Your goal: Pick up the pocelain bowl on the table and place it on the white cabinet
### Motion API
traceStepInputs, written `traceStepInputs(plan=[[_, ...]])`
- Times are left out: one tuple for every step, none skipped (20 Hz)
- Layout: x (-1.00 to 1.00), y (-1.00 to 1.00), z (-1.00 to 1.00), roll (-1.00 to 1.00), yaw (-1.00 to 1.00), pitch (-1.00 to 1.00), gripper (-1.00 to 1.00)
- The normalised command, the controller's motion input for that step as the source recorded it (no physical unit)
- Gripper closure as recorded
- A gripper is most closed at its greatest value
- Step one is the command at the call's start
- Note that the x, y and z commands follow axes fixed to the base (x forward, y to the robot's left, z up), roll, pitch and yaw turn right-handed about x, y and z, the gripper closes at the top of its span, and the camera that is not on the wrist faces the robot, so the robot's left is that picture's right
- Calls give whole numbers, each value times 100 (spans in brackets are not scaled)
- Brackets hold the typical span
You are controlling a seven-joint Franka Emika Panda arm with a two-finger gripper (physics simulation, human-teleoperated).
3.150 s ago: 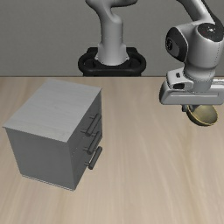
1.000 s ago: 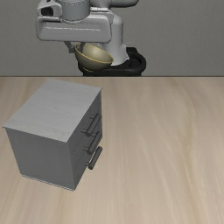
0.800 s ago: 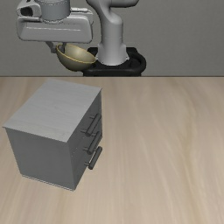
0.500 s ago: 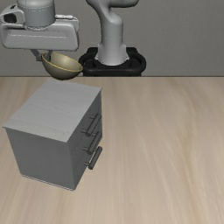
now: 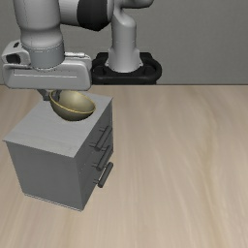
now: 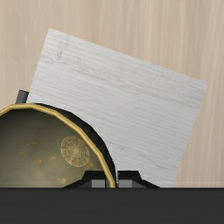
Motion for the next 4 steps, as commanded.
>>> traceStepInputs(plan=[[0, 0, -100, 0, 0, 0, 100], [0, 0, -100, 0, 0, 0, 100], [0, 0, -100, 0, 0, 0, 100], [0, 0, -100, 0, 0, 0, 100]])
